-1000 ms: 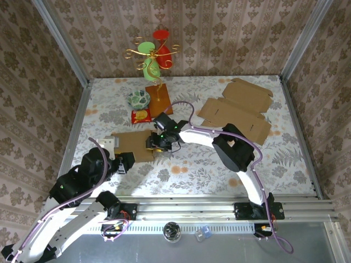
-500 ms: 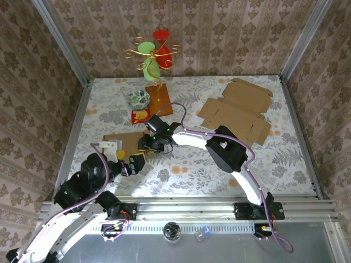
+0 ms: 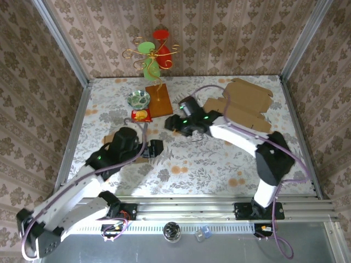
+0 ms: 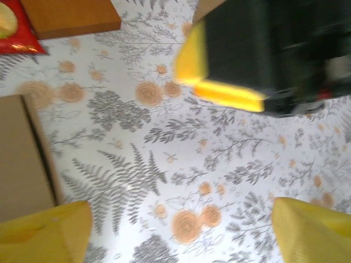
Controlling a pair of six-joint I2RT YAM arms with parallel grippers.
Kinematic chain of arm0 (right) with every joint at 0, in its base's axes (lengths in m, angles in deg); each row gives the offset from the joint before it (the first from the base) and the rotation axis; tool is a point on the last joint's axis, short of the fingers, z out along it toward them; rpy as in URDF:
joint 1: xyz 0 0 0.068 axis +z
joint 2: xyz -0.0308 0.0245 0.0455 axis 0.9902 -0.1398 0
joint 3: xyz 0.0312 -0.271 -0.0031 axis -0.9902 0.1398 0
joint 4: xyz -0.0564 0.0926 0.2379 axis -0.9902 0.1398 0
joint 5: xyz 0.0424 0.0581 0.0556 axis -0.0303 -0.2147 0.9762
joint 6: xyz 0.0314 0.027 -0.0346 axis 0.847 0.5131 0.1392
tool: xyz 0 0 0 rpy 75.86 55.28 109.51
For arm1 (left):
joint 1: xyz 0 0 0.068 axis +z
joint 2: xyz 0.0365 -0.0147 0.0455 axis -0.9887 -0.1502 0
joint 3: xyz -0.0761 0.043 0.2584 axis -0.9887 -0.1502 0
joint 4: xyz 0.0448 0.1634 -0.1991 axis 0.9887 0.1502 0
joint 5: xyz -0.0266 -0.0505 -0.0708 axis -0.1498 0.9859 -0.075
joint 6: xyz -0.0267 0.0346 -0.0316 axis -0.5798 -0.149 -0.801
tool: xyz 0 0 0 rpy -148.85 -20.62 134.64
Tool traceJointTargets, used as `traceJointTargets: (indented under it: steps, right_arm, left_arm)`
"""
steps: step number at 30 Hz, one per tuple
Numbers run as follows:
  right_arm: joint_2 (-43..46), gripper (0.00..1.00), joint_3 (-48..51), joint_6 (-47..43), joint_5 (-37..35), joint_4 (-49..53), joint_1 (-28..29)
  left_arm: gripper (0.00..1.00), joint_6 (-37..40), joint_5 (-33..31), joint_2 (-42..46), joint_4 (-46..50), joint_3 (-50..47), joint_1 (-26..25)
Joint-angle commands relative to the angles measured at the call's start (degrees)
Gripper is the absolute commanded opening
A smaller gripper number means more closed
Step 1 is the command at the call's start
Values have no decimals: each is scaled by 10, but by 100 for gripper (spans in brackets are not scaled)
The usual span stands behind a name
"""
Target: Fold the paper box
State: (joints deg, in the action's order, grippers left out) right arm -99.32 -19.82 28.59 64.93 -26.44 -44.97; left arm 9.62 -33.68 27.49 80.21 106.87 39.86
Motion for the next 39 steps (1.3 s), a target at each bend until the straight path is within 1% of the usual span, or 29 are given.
traceJointTargets:
  steps: [1,3,5,8,10,14,16,20,24,28,33,36,39]
  right_arm:
    - [49,52,70,23,-17,11,-76]
    - [72,53,103,47,-15,19,-135]
    - [79,53,128,66,-1,14,-197]
    - [55,53,129,79,18,17,-267]
    - [25,53,112,82,29,25,-298]
    - [-48,52,52,64,23,43,-324]
    - [-93,52,15,60,35,52,-328]
    - [-150,52,-32,55,47,74,-324]
    - [-173,51,-34,41,57,95,-316]
    - [-167,51,-8,12,64,115,-302]
    - [-152,51,41,-4,93,115,-270]
    - [-127,51,76,6,104,94,-246]
    - [-95,51,100,22,112,85,-220]
  left_arm:
    - [76,-42,27,-74,-78,29,-4]
    - [74,-67,22,-124,-113,41,-13]
    - [73,-99,31,-182,-156,55,-14]
    - [71,-133,28,-258,-220,78,-22]
    - [70,-160,27,-302,-245,99,-24]
    - [69,-203,14,-371,-262,139,-29]
    - [68,-230,10,-397,-287,144,-30]
    - [67,-287,-4,-426,-306,145,-30]
    - [66,-323,-7,-445,-327,145,-28]
    - [65,-345,-11,-458,-340,146,-29]
    - [65,-375,-18,-466,-351,146,-33]
    - [64,-426,-34,-465,-341,133,-38]
    - [61,-469,-43,-465,-360,103,-41]
